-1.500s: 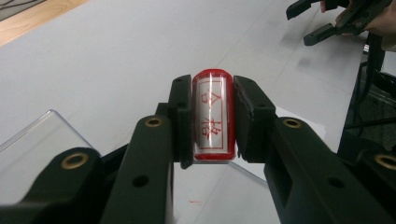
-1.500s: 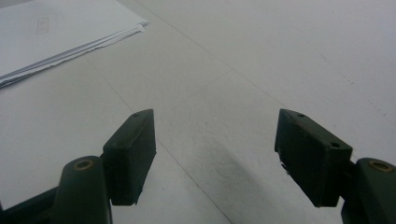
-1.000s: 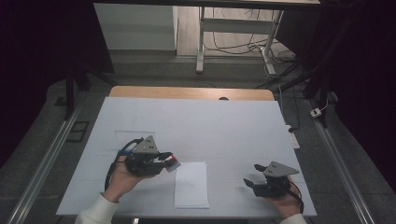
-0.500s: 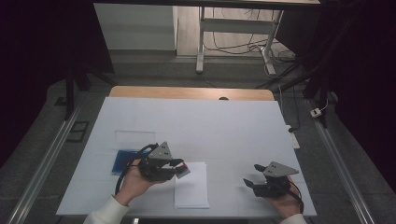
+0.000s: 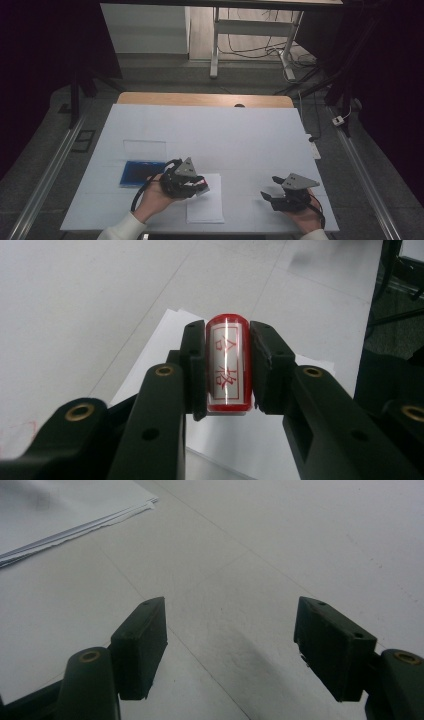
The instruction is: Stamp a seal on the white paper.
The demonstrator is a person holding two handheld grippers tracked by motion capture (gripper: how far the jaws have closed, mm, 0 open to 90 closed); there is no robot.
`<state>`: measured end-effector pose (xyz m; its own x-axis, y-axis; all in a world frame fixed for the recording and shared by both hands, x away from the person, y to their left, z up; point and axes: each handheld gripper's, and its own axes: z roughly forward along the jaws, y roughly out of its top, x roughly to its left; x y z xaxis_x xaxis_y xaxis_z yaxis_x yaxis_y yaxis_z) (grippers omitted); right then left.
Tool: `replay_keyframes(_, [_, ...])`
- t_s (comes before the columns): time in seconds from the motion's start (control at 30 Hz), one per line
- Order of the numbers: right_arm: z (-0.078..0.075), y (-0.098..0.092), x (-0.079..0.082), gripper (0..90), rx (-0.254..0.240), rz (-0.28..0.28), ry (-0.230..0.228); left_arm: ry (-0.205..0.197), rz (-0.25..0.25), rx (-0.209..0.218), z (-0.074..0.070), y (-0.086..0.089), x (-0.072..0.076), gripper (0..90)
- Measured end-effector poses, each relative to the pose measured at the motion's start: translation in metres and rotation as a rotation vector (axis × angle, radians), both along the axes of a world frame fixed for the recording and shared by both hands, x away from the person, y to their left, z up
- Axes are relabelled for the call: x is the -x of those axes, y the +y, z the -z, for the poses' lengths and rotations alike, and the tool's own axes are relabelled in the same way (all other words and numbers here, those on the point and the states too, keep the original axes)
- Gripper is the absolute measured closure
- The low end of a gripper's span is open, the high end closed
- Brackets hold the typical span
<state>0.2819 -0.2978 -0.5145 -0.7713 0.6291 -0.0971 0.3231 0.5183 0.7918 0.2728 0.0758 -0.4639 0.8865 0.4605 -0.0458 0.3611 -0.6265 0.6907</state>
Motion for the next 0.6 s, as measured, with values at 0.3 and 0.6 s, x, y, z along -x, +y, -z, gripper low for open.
replay_keyframes(0.3, [0.000,0.000,0.000,28.8,0.001,-0.001,0.001,0.008,-0.001,-0.040,0.007,-0.009,-0.002,70.3])
replay_keyframes(0.6, [0.000,0.000,0.000,28.9,0.005,-0.002,0.001,0.017,-0.002,-0.077,0.014,-0.015,-0.005,70.3])
